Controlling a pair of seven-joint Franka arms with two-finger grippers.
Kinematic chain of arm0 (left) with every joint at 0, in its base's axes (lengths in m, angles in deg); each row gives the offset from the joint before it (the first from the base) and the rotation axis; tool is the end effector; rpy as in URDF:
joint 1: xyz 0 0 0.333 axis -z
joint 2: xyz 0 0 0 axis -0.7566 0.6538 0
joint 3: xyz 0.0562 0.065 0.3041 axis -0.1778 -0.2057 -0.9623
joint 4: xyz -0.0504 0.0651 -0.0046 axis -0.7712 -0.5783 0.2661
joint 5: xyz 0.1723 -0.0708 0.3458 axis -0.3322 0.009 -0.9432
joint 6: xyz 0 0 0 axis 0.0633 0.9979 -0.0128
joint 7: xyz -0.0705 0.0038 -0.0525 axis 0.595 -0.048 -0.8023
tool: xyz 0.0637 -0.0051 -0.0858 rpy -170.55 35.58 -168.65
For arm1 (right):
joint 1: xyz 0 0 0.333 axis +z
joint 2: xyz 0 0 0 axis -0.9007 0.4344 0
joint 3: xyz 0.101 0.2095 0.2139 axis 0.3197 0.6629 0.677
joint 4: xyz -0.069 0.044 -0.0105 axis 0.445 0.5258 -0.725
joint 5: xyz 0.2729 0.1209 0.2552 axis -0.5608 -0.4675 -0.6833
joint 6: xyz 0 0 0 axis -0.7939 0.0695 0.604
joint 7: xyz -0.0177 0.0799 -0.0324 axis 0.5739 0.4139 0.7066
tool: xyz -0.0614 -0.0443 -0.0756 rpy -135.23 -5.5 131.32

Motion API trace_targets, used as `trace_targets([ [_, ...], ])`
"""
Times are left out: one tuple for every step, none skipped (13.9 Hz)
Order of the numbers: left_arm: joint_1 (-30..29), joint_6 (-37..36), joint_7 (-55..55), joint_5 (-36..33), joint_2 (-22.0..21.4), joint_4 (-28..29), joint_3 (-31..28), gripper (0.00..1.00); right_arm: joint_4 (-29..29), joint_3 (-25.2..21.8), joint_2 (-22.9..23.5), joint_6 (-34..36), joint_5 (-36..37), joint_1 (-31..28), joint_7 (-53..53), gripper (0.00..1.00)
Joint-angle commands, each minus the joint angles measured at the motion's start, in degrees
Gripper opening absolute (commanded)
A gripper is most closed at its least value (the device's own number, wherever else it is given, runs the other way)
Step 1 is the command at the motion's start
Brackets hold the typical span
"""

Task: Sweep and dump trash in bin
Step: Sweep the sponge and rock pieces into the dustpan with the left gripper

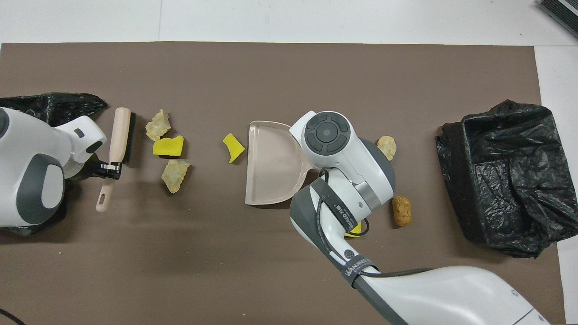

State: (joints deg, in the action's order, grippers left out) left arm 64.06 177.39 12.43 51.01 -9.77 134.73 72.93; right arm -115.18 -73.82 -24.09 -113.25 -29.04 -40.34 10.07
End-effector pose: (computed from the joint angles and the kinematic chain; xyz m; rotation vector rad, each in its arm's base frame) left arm 0.5475 -0.0940 0.3700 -3.1117 0.2835 0.1111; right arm 0.5747 0.3128 0.3551 2.2252 2.0290 -0.1313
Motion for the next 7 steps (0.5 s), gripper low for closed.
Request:
trace_targets([
  [5.92,0.02,-3.0,0.26,0.15,0.56,-0.59,0.0,-0.24,0.34,0.07,-0.92,-0.27,-0.27,-1.08,0.0],
  [8.03,0.2,-3.88,1.39,0.41,0.74,-0.59,0.0,-0.24,0.34,0.07,-0.92,-0.27,-0.27,-1.08,0.0],
  [10.75,0.55,-4.76,3.49,1.11,0.82,-0.59,0.0,-0.24,0.34,0.07,-0.92,-0.27,-0.27,-1.08,0.0],
  [13.21,0.9,-5.38,5.95,1.29,0.83,-0.59,0.0,-0.24,0.34,0.07,-1.0,-0.27,-0.27,-1.08,0.0],
  [15.15,1.16,-5.56,8.06,1.21,0.83,-0.59,0.0,-0.24,0.34,0.07,-1.0,-0.27,-0.27,-1.08,0.0],
  [17.08,1.25,-5.65,9.48,1.12,0.83,-0.59,0.0,-0.24,0.34,0.07,-0.92,-0.27,-0.27,-1.08,0.0],
  [19.1,1.43,-5.65,10.97,0.94,0.83,-0.59,0.0,-0.24,0.34,0.07,-0.92,-0.27,-0.27,-1.08,0.0],
])
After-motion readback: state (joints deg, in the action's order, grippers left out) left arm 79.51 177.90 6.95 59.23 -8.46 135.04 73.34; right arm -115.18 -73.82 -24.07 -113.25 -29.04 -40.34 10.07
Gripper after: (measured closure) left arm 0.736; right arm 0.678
